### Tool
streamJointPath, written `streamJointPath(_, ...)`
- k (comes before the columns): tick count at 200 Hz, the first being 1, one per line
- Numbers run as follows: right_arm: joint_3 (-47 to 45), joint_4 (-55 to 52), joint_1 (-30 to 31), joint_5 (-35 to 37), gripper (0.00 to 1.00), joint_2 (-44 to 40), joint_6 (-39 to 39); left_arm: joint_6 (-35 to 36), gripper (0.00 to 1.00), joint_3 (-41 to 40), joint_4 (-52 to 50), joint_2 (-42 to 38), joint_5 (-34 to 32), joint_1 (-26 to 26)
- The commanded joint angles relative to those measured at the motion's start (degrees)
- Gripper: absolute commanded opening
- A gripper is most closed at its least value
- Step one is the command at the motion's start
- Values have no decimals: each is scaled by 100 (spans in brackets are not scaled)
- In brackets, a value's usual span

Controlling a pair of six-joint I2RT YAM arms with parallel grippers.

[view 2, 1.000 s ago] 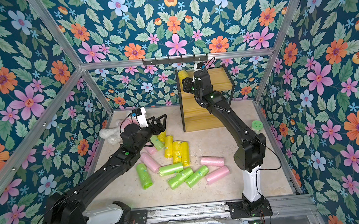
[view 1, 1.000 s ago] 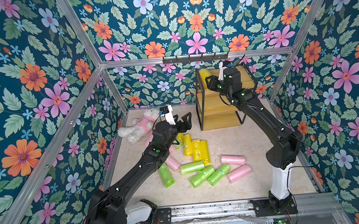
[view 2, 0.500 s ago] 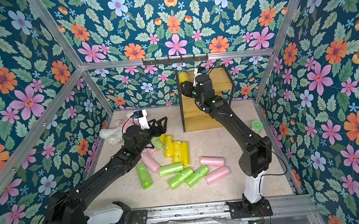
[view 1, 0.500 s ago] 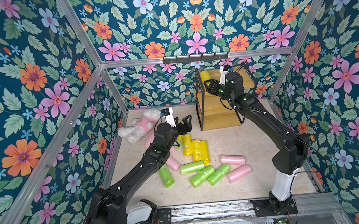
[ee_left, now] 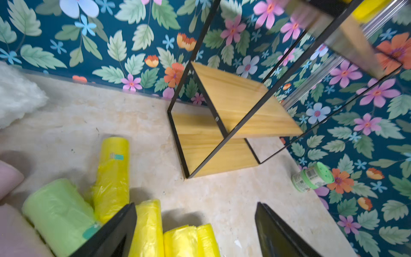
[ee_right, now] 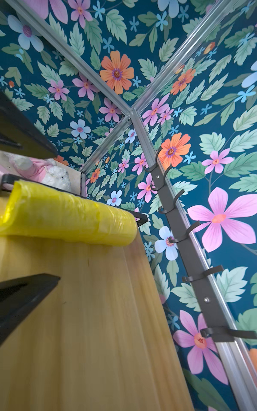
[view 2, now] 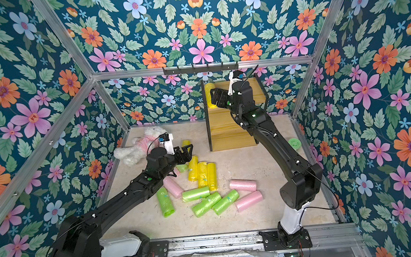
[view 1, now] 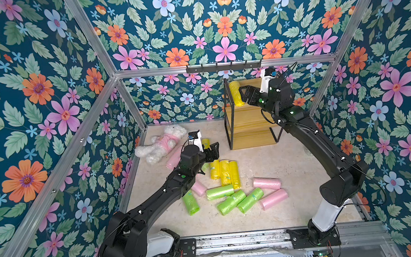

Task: Sort the rolls of trash bags by color and place them on the shelf
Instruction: Place the roll of trash bags on the shelf, then pick up the roll of trash bags from the center of the board.

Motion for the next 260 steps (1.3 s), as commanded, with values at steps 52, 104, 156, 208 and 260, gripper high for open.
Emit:
streamJointPath(52, -2130, -204, 1, 987, 87, -2199, -902, 395, 75, 1078, -1423, 1532, 52, -838)
streamJointPath(104, -4565, -37, -22, 1166, 88, -3434, -483, 381, 71, 1778, -1972, 2461, 71, -1247)
streamJointPath(156, -5796, 469, -319, 720, 88, -3755, -112, 365, 72, 2016, -2351, 2888, -69, -1388)
streamJointPath(208, -6155, 756, -381, 466, 88, -3624, 20, 388, 73, 2206, -2484, 3295, -457, -1634)
streamJointPath(260, -6418, 930, -489, 162, 88, -3634, 171, 752, 72, 2938, -2941, 3903, -1052, -1877)
